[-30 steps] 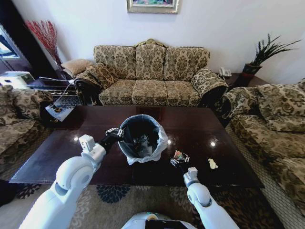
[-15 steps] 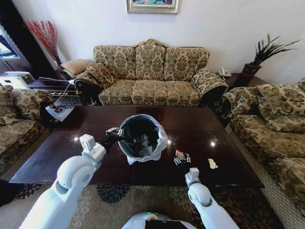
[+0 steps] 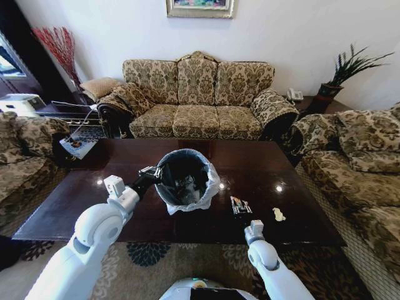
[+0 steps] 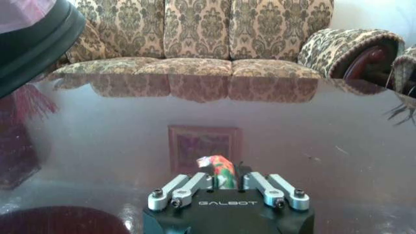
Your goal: Move to the front of the table and place the trash on the table into the trash bin.
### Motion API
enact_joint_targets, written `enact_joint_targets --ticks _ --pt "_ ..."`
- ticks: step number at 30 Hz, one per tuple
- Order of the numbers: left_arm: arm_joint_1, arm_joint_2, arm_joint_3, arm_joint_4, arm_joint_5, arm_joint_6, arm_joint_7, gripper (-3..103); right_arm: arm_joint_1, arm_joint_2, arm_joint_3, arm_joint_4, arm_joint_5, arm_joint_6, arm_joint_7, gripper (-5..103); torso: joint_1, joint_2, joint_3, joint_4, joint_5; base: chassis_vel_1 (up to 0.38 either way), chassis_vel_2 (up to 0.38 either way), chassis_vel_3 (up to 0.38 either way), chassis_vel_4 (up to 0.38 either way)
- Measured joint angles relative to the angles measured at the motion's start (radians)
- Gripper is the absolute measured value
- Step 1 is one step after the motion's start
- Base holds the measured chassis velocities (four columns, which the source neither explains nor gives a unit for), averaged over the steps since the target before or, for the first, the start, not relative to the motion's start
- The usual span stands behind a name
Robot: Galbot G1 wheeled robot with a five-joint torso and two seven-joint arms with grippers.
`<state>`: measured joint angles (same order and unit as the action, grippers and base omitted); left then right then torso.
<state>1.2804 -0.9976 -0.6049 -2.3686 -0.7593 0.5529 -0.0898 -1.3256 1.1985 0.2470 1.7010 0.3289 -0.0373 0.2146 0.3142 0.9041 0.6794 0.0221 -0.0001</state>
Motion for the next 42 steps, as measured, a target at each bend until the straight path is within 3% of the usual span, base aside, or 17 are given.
enact_joint_targets --ticks 3,14,19,22,28,34,35,39,42 --pt "0.001 -0.003 0.0 0.0 0.0 0.0 -0.001 3 -0.001 0.0 0.0 -0.003 0.002 0.006 0.002 3 0.0 0.0 0.0 0.0 0.0001 0.0 0.0 0.0 0.0" --pt "0.001 -0.007 -0.001 -0.004 0.001 0.0 -0.003 3 0.005 0.001 0.039 0.009 0.017 0.004 0.019 0 0.0 0.0 0.0 -0.0004 0.0004 0.0 0.0 0.0 0.0" --pt "0.004 -0.01 -0.001 -0.005 0.003 -0.001 -0.003 3 0.042 -0.029 0.046 0.141 0.05 -0.025 0.051 0 0.0 0.0 0.0 -0.0002 0.0001 0.0 0.0 0.0 0.0" --pt "0.007 -0.019 0.003 -0.007 0.012 -0.001 -0.003 3 0.088 -0.088 0.016 0.267 0.112 -0.074 0.095 0 0.0 0.0 0.0 0.0001 0.0001 0.0 0.0 0.0 0.0" --pt "0.01 -0.017 0.003 -0.009 0.016 -0.002 -0.003 3 0.146 -0.171 -0.014 0.372 0.18 -0.094 0.103 0 0.0 0.0 0.0 -0.0005 0.0004 0.0 0.0 0.0 0.0" --pt "0.011 -0.018 0.014 -0.002 0.021 -0.002 -0.002 3 0.405 -0.394 -0.099 0.523 0.407 -0.154 0.113 0 0.0 0.0 0.0 0.0 0.0001 0.0 0.0 0.0 0.0" --pt "0.011 -0.018 0.014 -0.002 0.021 -0.002 -0.002 3 0.405 -0.394 -0.099 0.523 0.407 -0.154 0.113 0 0.0 0.0 0.0 0.0 0.0001 0.0 0.0 0.0 0.0" --pt "0.001 -0.021 0.032 0.003 0.022 0.003 0.0 3 0.657 -0.503 -0.173 0.611 0.606 -0.209 0.09 0 0.0 0.0 0.0 0.0003 0.0 0.0 0.0 0.0 0.0" --pt "-0.01 -0.015 0.043 0.01 0.022 0.006 0.001 3 0.712 -0.53 -0.195 0.646 0.677 -0.224 0.079 0 0.0 0.0 0.0 -0.0001 0.0 0.0 0.0 0.0 0.0"
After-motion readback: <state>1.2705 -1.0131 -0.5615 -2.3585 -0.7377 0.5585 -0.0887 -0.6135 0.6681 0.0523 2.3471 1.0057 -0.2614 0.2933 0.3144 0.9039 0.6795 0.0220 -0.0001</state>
